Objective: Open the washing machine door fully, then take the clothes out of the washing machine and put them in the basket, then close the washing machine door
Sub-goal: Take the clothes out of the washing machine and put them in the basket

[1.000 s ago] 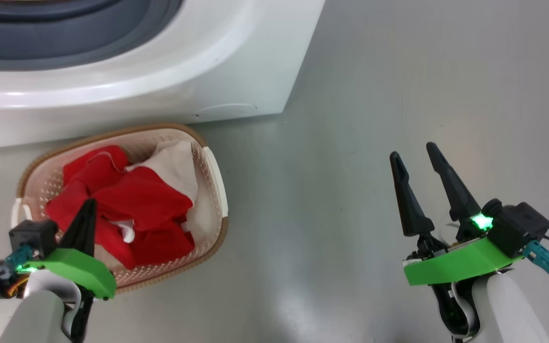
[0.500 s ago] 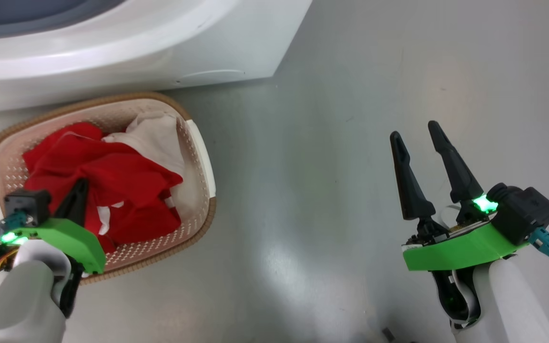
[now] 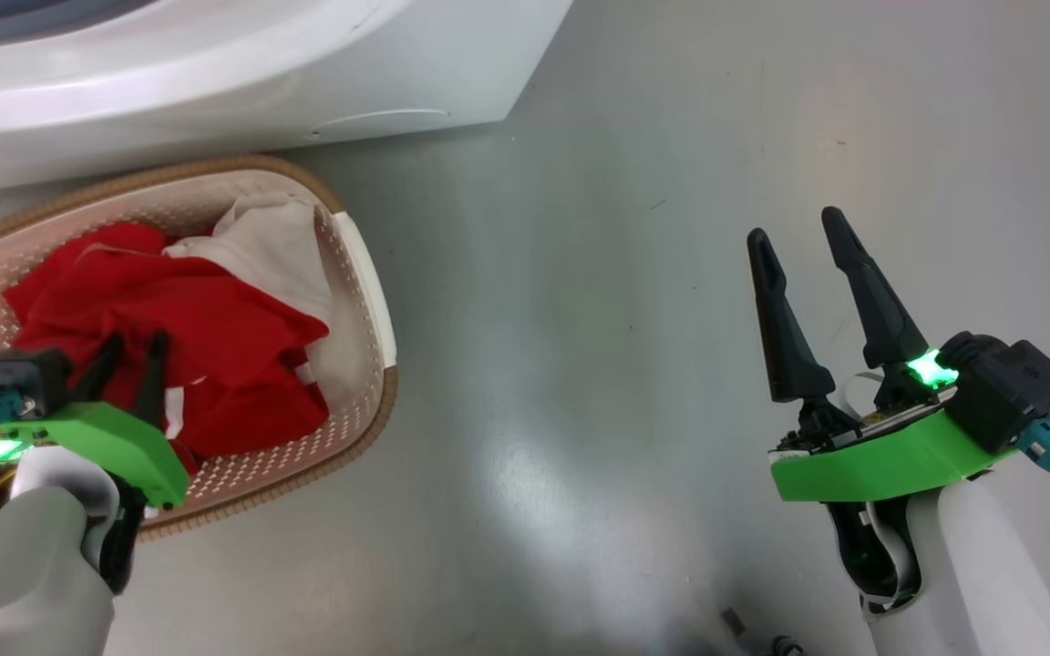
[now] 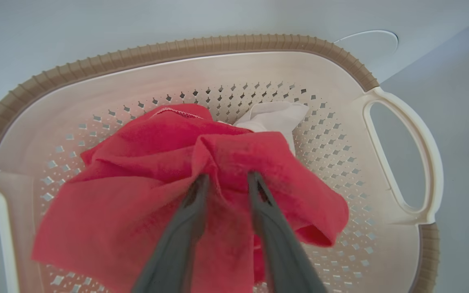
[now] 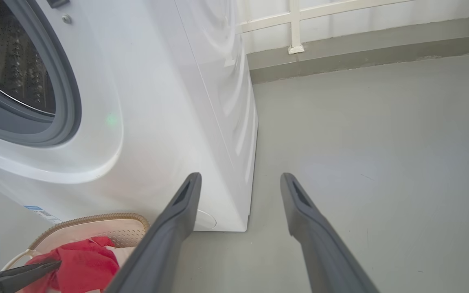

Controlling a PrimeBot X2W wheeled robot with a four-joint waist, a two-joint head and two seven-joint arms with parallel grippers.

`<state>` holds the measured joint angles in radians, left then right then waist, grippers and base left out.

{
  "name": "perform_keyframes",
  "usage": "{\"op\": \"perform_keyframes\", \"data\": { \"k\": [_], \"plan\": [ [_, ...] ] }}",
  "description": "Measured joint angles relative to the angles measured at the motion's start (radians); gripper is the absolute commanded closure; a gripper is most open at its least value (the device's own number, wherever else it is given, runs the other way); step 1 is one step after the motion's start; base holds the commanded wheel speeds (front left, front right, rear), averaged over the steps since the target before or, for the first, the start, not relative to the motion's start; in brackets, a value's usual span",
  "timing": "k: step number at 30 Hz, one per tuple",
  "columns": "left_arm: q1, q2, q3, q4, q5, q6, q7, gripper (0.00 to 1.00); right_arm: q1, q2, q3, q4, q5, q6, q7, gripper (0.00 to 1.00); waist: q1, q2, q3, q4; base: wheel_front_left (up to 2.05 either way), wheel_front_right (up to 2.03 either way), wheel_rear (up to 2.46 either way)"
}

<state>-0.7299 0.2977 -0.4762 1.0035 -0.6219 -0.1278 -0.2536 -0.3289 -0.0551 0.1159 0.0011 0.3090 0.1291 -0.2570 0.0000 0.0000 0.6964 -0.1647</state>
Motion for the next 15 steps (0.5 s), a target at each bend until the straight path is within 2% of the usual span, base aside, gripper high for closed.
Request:
{"op": "perform_keyframes", "data": {
  "k": [1, 2, 15],
  "plan": [
    [0.0, 0.001, -0.007, 0.0, -0.004, 0.0, 0.0, 0.04, -0.001, 0.0, 0.0, 0.001, 0.0, 0.0, 0.0, 0.0, 0.0, 0.0, -0.001, 0.001, 0.0, 0.0, 0.0],
    [0.0, 0.001, -0.011, 0.0, -0.008, 0.0, 0.0, 0.0, -0.001, 0.0, 0.0, 0.001, 0.0, 0.0, 0.0, 0.0, 0.0, 0.0, -0.003, 0.002, 0.0, 0.0, 0.0],
    [0.012, 0.014, -0.017, -0.051, -0.055, 0.0, 0.0, 0.0, -0.001, 0.0, 0.001, 0.029, -0.003, 0.0, 0.0, 0.0, 0.0, 0.0, -0.066, 0.018, 0.0, 0.0, 0.0]
  ]
}}
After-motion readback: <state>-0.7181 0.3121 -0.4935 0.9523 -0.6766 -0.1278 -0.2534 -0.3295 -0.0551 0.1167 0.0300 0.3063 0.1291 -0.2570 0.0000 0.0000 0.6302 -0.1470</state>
